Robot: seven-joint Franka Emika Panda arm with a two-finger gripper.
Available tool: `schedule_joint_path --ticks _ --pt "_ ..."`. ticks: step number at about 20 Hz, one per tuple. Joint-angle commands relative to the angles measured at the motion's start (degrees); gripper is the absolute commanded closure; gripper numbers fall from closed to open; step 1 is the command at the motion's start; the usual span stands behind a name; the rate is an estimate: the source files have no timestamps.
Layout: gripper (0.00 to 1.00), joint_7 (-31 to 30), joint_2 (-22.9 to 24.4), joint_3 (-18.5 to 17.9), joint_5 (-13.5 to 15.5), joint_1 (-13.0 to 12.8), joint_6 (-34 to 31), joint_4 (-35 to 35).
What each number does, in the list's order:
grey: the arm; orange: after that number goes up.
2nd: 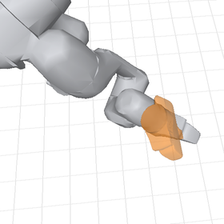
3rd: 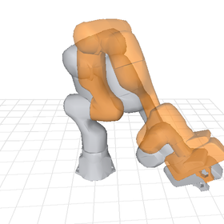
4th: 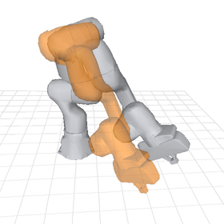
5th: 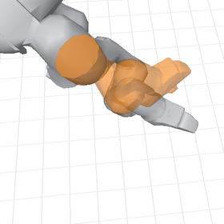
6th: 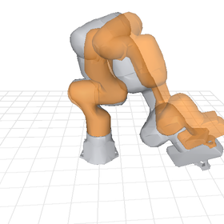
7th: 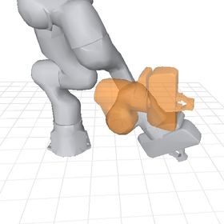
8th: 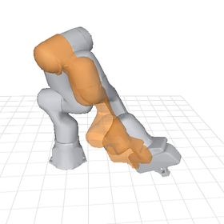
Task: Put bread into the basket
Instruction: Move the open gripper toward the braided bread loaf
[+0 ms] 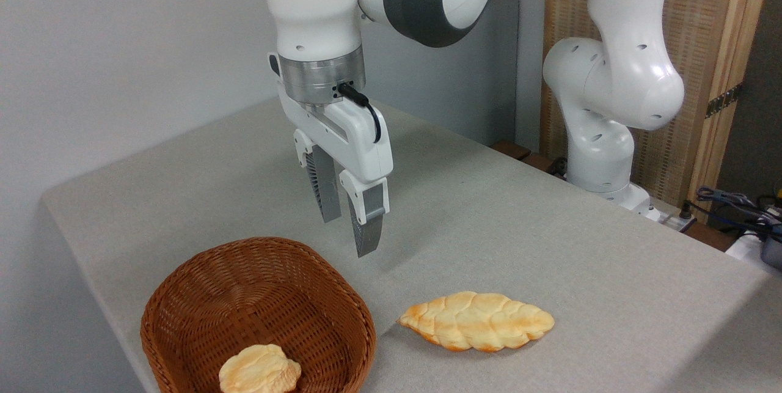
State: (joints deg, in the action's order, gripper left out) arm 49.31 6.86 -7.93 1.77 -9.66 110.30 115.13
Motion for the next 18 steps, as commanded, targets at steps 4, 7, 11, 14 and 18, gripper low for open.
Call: schedule_joint_path --ticks 4,7,11,14,18 --pt "0.0 0.08 -0.35 -0.51 -0.28 -0.36 -1.05 -1.4" --pt "0.0 0.08 -0.35 -0.51 -0.28 -0.36 -1.05 -1.67" --pt "0.0 0.26 -0.35 -0.51 -0.28 -0.36 -1.05 -1.76" --pt "0.0 0.43 -0.35 -0.6 -0.28 -0.27 -1.05 -1.76" --pt "0.0 1.57 0.35 -0.86 -0.71 -0.1 -1.05 -1.58"
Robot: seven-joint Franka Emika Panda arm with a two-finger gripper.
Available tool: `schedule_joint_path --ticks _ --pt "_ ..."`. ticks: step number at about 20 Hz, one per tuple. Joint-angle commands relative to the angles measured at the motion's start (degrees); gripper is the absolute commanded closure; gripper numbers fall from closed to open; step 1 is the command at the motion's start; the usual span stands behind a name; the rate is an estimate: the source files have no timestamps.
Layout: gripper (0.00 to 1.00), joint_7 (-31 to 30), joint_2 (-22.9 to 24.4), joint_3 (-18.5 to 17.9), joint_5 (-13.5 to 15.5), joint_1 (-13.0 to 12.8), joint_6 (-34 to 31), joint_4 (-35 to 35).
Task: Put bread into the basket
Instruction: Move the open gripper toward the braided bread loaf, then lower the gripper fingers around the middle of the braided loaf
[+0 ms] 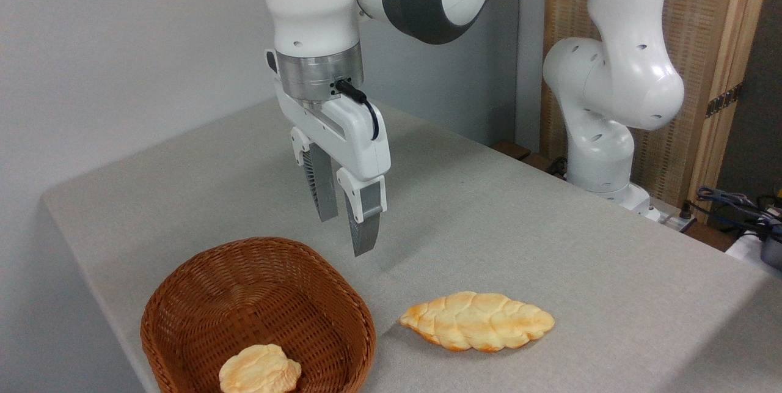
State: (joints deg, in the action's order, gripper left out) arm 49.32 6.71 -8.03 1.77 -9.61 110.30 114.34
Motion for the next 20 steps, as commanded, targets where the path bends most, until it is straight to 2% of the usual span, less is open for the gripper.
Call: schedule_joint_path --ticks 1,8,10,16,20 --pt "0.0 3.14 0.58 -1.81 -0.8 -0.23 -1.05 -0.44" --pt "0.0 17.63 1.73 -8.22 -1.24 -0.23 -1.05 2.46" --pt "0.0 21.93 1.73 -10.33 -2.64 -0.23 -1.05 3.34" --pt "0.0 33.11 1.29 -13.07 -5.55 -0.23 -0.79 7.12" --pt "0.0 36.37 0.68 -13.24 -5.64 -0.23 -0.52 8.26"
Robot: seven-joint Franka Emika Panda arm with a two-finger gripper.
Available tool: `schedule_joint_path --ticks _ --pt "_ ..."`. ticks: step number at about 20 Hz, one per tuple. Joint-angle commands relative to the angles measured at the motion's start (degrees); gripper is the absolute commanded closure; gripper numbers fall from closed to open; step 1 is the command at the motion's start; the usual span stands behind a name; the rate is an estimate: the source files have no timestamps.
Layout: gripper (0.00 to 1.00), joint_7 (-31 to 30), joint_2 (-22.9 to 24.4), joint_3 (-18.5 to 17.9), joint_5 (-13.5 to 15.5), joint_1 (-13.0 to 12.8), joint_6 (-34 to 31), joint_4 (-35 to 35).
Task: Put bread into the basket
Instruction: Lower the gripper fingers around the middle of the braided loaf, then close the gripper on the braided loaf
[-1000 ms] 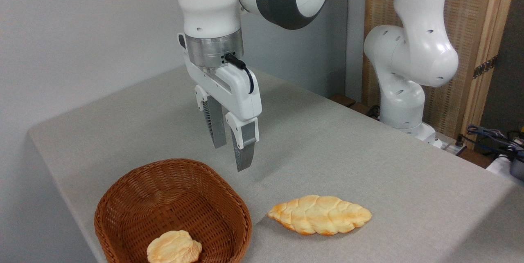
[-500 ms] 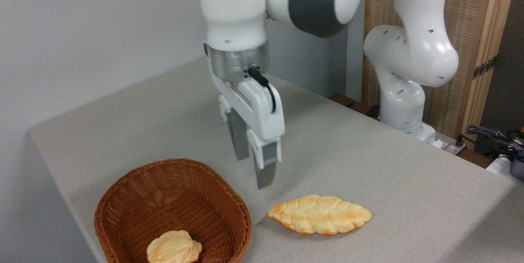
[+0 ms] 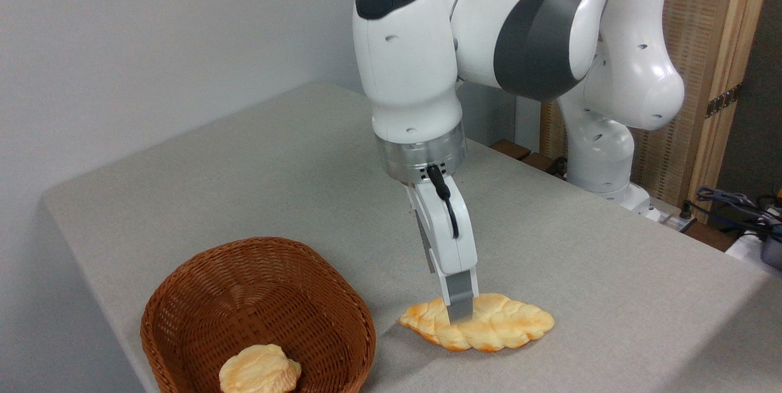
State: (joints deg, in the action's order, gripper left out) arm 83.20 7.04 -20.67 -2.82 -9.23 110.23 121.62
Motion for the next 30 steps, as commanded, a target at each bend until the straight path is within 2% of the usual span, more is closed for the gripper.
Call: schedule_joint_path --ticks 1,5,14,30 --pt "0.0 2.84 0.17 -0.6 -1.13 -0.62 -0.37 1.07" --pt "0.0 3.46 -0.8 -0.6 -3.33 -0.71 0.16 1.16" --pt "0.0 6.97 -2.73 -0.6 -3.42 -0.71 0.95 1.16" --pt "0.0 7.76 -2.65 -0.87 -3.42 -0.62 1.22 0.72"
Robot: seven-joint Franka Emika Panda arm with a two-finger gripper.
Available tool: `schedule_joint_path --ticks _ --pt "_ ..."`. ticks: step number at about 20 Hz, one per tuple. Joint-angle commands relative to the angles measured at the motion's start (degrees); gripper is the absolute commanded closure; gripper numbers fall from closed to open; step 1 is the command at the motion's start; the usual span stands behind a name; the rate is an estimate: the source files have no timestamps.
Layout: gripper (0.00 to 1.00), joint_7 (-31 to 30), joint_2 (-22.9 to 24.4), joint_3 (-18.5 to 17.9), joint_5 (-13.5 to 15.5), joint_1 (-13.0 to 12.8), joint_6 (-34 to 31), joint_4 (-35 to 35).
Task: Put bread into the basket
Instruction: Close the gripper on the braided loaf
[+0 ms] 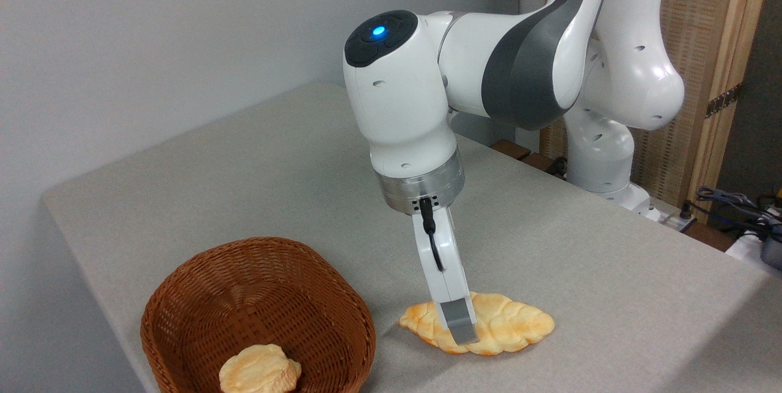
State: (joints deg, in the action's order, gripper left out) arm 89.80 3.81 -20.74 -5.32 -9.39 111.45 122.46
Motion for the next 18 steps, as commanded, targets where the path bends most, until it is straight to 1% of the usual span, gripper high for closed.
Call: schedule_joint_path --ticks 1,4,6,18 --pt "0.0 1.17 0.59 -0.8 -0.92 -0.46 0.0 -0.21" --pt "0.0 2.83 0.76 -2.11 -0.92 -0.54 -0.18 -0.21" --pt "0.0 3.8 0.85 -2.29 -0.92 -0.46 -0.18 -0.3" --pt "0.0 3.81 0.41 -2.2 -0.92 -0.81 -0.27 0.05"
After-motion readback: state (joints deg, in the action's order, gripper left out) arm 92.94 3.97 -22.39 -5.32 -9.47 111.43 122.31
